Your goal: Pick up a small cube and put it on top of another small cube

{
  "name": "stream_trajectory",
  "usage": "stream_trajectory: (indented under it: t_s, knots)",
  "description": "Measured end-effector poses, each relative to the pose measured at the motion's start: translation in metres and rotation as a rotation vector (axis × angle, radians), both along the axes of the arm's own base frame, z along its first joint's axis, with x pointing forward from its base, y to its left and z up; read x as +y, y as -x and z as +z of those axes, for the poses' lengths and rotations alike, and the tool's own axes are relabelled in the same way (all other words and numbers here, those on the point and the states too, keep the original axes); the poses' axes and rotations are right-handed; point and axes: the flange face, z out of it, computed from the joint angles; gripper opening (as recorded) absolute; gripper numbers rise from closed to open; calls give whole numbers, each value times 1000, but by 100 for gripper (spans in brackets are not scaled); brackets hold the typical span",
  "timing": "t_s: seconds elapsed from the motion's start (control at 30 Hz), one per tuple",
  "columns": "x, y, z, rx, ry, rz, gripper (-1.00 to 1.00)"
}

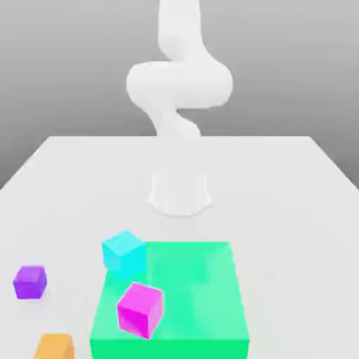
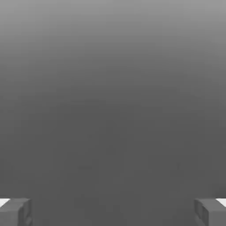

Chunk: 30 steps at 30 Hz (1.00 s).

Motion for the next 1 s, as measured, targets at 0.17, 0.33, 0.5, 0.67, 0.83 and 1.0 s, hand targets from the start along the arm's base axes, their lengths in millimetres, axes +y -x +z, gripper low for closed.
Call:
stream_trajectory:
  t_s: [0.17,0.33,0.5,0.67,0.83,1.0]
  knots:
    - [-25,-61,-67,117,-47,-236,0]
    - [-59,-105,-143,215,-105,-457,0]
    - [-98,-133,-224,303,-179,-668,0]
    - [-143,-143,-308,382,-275,-890,0]
    - [-167,-142,-389,455,-386,-1080,0]
    - [-187,-130,-464,522,-523,-1279,0]
